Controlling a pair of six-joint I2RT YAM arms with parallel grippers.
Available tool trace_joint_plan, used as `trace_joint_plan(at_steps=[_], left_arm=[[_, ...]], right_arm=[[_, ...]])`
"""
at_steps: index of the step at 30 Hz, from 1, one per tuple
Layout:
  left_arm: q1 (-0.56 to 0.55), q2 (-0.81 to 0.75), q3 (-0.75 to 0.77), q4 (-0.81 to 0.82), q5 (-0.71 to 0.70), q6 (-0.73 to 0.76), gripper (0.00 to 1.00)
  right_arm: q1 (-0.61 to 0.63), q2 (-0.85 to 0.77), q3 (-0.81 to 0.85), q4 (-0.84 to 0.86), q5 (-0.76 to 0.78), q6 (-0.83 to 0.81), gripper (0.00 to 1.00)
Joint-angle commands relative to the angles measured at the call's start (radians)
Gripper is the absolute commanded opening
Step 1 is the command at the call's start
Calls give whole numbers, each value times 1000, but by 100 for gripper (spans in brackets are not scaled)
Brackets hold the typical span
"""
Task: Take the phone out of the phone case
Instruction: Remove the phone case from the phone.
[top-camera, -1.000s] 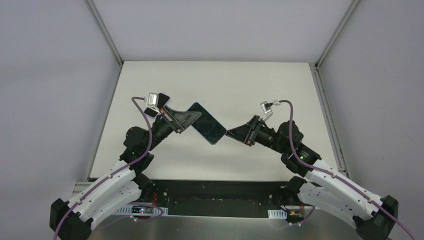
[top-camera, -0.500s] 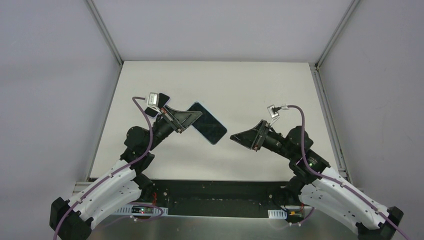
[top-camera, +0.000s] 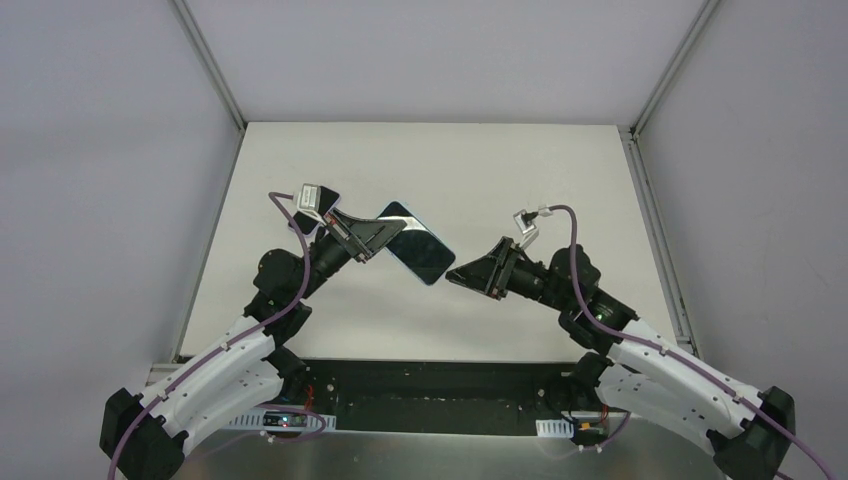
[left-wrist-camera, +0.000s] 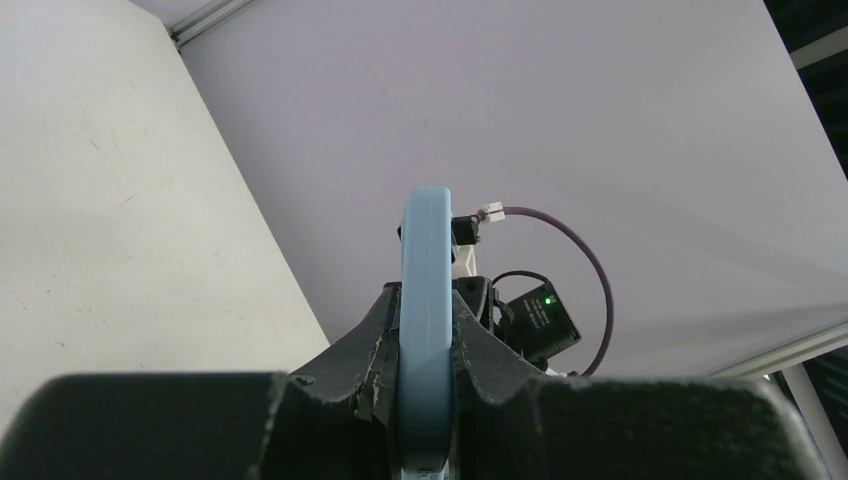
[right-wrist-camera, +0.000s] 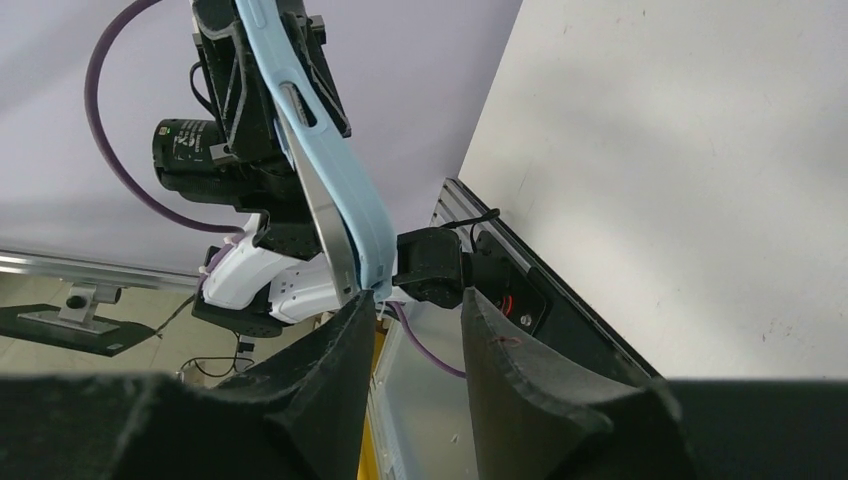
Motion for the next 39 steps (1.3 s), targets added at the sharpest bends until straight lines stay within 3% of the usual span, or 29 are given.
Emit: trace_joint_plan(at_steps=[1, 11, 19, 29, 39], left_arm=[[-2, -19, 46, 122, -26, -33, 0], [-3, -20, 37, 122, -23, -39, 0], [-3, -40, 21, 122, -36, -35, 0], [-3, -37, 30, 122, -43, -40, 0], [-3, -16, 34, 122, -45, -48, 0]], right_arm=[[7, 18, 21, 81, 18, 39, 39], [5, 39, 10, 126, 35, 70, 42], [7, 27, -7, 145, 22, 81, 49], [7, 43, -37, 257, -8, 133, 48], [9, 1, -61, 241, 8, 126, 52]])
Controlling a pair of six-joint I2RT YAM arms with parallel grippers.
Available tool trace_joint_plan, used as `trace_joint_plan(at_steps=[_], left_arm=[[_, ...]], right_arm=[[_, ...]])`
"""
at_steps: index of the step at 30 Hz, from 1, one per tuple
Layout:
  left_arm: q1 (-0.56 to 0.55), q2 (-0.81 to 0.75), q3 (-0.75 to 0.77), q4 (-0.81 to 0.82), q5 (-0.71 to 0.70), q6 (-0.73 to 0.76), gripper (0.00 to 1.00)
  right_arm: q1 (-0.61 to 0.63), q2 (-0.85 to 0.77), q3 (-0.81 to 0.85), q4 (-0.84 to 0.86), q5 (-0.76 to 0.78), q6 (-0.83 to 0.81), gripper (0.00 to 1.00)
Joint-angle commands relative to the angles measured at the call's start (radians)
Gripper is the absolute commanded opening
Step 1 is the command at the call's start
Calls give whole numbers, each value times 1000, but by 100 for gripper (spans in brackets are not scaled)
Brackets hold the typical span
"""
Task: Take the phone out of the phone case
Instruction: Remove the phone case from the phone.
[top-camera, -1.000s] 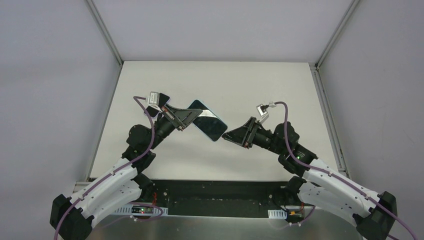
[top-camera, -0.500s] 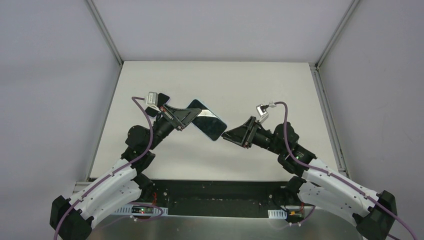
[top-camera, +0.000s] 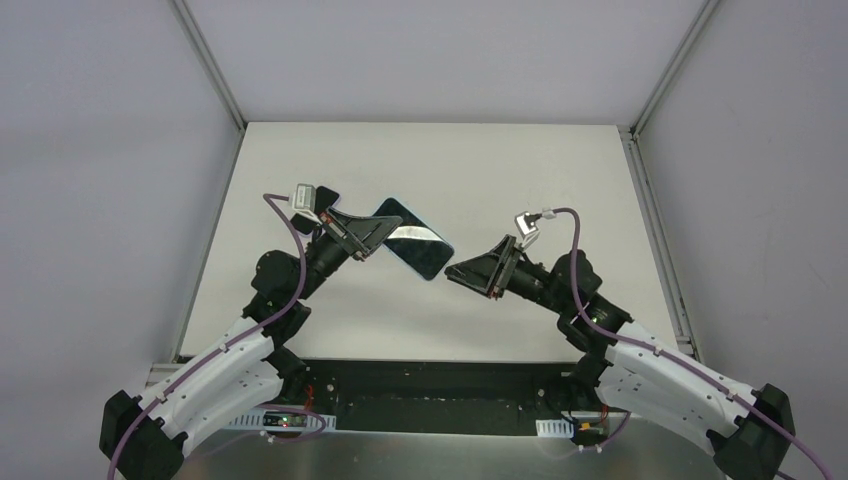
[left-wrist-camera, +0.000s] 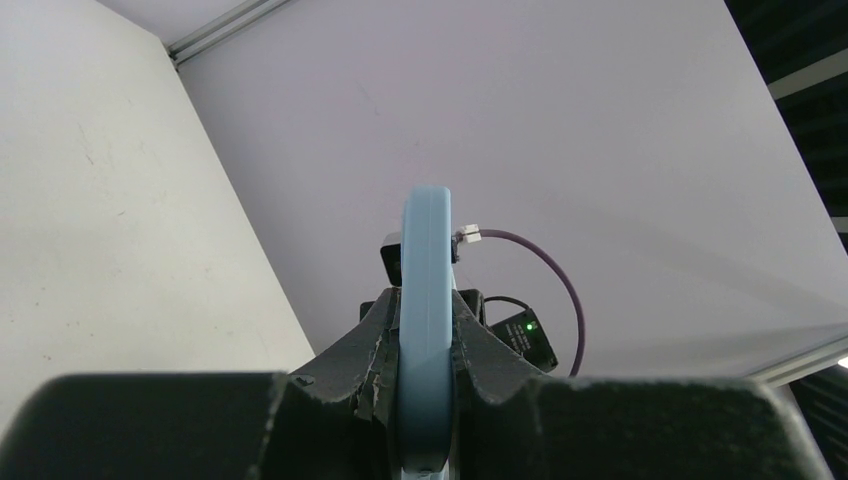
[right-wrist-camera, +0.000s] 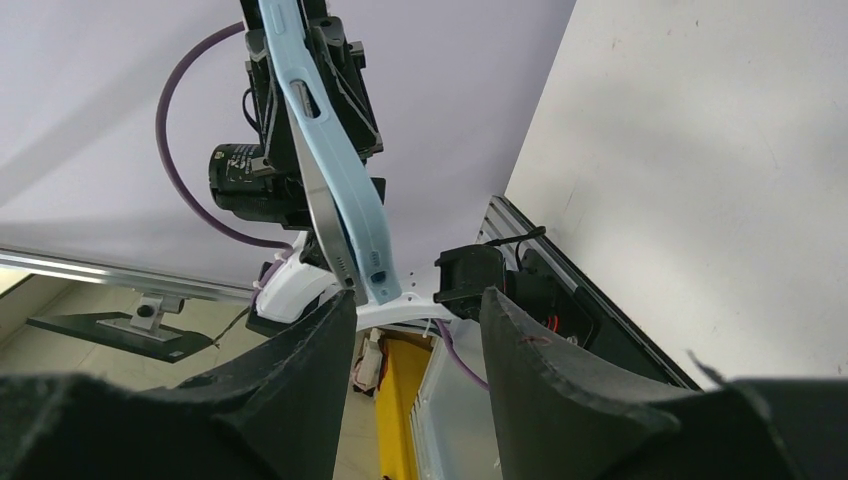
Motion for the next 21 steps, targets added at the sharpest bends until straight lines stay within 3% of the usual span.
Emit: trace_joint_plan(at_steps=[1, 21], left_arm=[[-3, -2, 36, 116, -2, -23, 0], [-6, -7, 35, 116, 5, -31, 0]], right_arm=[[6, -8, 12, 75, -3, 9, 52], [7, 66, 40, 69, 35, 32, 46]])
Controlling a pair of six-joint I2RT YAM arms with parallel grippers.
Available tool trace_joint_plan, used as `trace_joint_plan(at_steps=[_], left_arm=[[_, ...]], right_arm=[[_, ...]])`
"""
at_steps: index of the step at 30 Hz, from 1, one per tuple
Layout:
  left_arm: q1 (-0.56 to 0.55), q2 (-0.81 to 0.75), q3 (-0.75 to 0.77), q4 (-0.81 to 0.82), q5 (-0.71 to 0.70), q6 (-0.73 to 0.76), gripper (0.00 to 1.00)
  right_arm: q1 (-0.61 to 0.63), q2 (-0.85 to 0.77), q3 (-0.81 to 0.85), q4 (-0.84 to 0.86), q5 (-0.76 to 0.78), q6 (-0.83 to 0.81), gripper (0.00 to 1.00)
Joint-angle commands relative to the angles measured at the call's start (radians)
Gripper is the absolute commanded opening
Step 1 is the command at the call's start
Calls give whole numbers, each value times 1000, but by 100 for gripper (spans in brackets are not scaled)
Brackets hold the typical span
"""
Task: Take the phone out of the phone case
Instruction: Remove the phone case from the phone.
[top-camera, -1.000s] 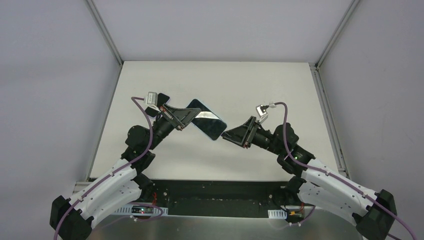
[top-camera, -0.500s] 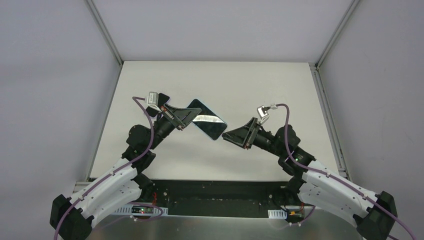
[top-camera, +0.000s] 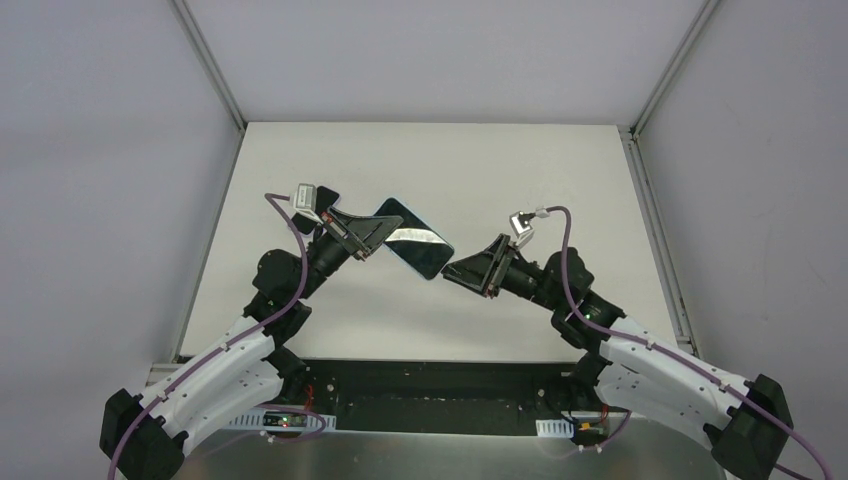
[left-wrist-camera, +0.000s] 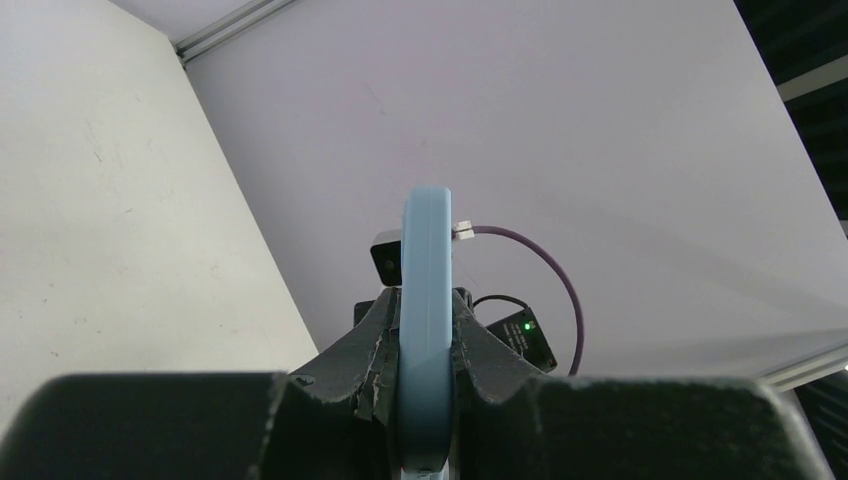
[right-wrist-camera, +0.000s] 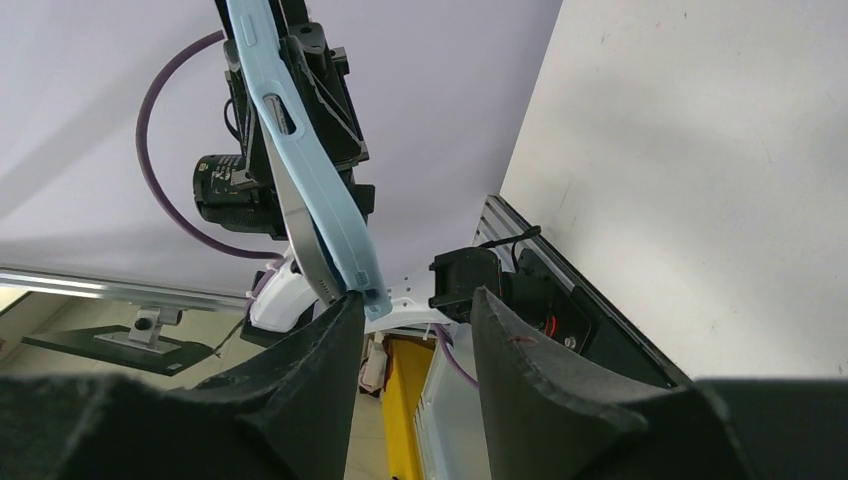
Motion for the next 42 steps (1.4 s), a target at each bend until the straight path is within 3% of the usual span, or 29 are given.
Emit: trace_joint_plan(at_steps=[1, 19, 29, 42], left_arm=[[-8, -18, 36, 117, 3, -32, 0], [-60, 26, 73, 127, -17, -36, 0], [-61, 31, 67, 128, -23, -55, 0], [-96, 99, 87, 136, -63, -90, 0]], right_arm=[[3, 18, 40, 35, 36, 21, 46], [2, 4, -13, 81, 164, 71, 46], [2, -30, -55, 210, 182, 75, 49], [3, 46, -76, 411, 176, 106, 47]])
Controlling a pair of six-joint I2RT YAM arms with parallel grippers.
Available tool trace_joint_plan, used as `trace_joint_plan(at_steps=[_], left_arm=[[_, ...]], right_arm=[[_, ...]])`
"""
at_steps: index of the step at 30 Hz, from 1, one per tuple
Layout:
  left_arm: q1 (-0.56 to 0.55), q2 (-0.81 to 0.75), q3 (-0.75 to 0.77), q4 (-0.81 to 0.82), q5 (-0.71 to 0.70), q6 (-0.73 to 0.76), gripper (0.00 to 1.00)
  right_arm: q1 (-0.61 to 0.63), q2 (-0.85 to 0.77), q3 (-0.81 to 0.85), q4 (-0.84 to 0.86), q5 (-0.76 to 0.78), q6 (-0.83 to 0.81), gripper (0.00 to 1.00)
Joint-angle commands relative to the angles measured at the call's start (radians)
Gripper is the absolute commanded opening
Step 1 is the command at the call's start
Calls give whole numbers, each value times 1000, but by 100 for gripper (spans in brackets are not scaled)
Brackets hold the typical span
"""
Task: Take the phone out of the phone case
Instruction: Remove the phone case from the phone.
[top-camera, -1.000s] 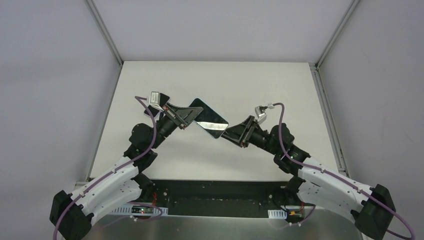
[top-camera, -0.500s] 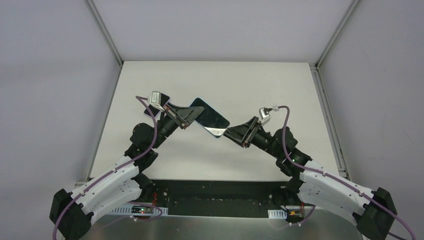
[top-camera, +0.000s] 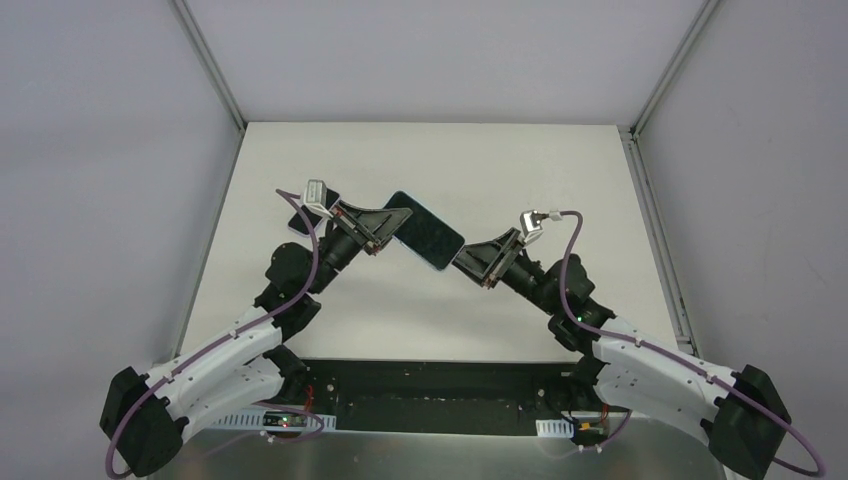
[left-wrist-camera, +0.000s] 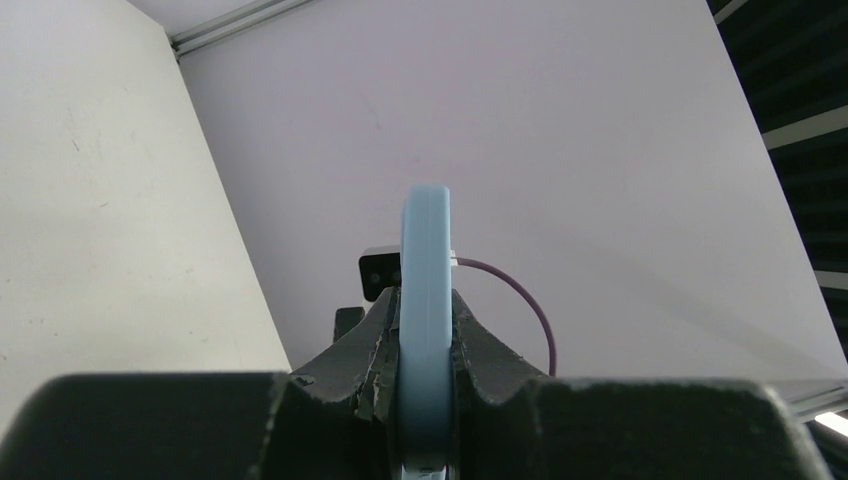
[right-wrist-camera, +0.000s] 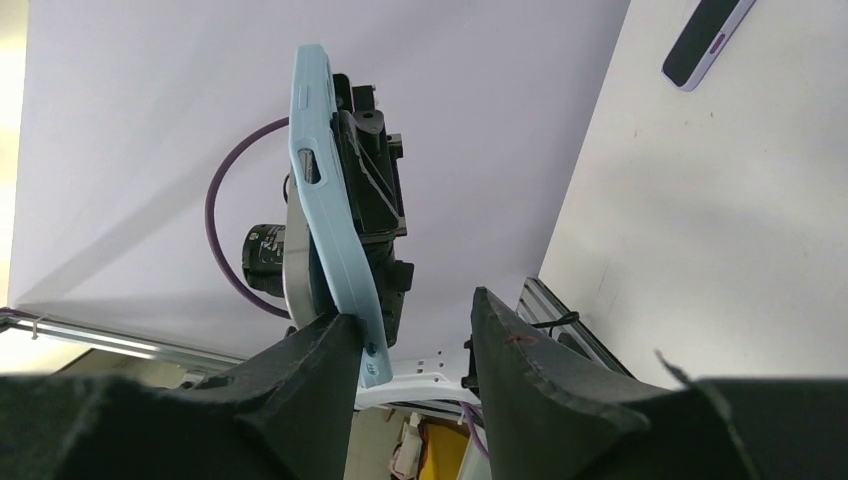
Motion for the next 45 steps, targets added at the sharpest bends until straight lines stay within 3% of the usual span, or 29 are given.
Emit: trace_joint_plan(at_steps=[1, 15, 26, 38, 45], left_arm=[[-35, 13, 60, 104, 18, -30, 0], [-53, 33, 67, 105, -2, -19, 0], [-55, -1, 39, 105, -25, -7, 0], [-54, -2, 34, 106, -29, 0, 0], [-56, -4, 37, 107, -30, -20, 0]], right_arm=[[-2, 8, 5, 152, 19, 21, 47], [-2, -1, 54, 14, -16, 0, 47], [1, 4, 62, -1, -30, 10, 55], [8, 2, 75, -29, -36, -16, 49], [9, 8, 34, 86, 7, -9, 47]])
